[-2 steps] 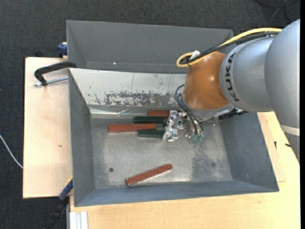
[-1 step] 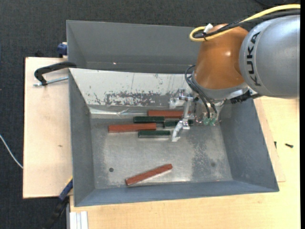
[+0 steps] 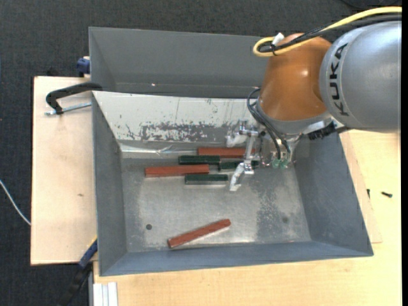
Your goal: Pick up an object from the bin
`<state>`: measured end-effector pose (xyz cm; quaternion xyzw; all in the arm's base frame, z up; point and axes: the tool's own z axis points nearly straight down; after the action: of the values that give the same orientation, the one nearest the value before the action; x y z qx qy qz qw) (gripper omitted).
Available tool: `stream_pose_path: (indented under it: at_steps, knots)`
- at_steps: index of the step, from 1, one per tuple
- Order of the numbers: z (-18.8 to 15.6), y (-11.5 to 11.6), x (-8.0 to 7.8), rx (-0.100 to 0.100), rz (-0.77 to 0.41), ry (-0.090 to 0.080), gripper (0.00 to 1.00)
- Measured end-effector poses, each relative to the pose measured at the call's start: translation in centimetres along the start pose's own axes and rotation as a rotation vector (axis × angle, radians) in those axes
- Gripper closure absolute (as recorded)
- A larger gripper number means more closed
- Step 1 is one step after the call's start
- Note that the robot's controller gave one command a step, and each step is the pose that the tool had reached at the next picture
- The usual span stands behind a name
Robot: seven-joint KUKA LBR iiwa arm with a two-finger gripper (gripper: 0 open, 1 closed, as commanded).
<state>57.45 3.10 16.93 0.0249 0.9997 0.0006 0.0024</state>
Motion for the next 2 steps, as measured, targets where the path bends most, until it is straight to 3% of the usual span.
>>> stream_pose_path:
  at_steps: [1,2]
  knots:
    - [8.86,1.76,-2.35,-0.001,-0.051,-0.006,1.0]
    - [8.87,1.77,-2.34,-0.001,-0.051,-0.006,1.0]
